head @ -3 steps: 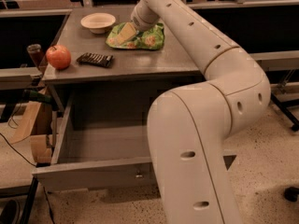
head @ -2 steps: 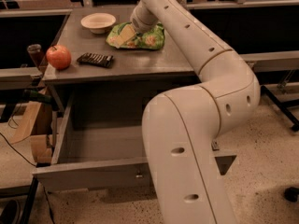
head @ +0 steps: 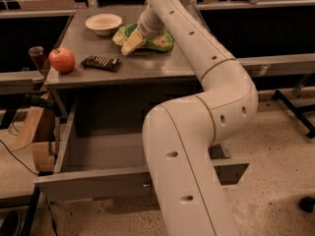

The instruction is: Place green rice chip bag into top drawer

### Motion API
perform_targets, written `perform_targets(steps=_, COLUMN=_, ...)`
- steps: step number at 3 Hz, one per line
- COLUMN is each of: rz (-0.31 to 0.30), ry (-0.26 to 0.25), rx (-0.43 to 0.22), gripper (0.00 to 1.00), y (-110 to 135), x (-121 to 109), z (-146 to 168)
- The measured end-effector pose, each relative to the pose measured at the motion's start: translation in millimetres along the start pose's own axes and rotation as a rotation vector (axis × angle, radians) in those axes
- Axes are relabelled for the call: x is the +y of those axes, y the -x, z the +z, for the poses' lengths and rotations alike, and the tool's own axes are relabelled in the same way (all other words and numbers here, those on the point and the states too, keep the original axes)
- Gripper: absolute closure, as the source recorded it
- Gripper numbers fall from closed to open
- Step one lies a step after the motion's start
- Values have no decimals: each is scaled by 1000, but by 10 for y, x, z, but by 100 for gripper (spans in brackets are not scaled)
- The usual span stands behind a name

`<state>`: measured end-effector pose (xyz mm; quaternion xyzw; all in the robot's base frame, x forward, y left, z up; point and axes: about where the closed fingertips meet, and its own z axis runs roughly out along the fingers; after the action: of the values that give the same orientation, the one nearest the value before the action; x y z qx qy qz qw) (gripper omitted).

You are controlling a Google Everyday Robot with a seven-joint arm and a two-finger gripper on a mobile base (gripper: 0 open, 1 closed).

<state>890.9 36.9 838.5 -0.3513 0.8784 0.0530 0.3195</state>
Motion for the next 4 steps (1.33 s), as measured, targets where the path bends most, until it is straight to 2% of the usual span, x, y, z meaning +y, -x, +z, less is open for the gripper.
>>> perform_targets(steps=1, rz=0, ry=0, rx=0, gripper=18, y=14, x=-2, z=-21)
perform_targets(steps=2, rz=23, ry=28, rx=-37, gripper=41, y=49, x=-13, z=-52)
perform_targets(steps=3, rz=23, ry=28, rx=-37, gripper=72, y=95, x=-19, z=-121)
perform_targets(steps=4, rz=23, ry=28, rx=-37, gripper=96, y=102, x=-19, z=-133)
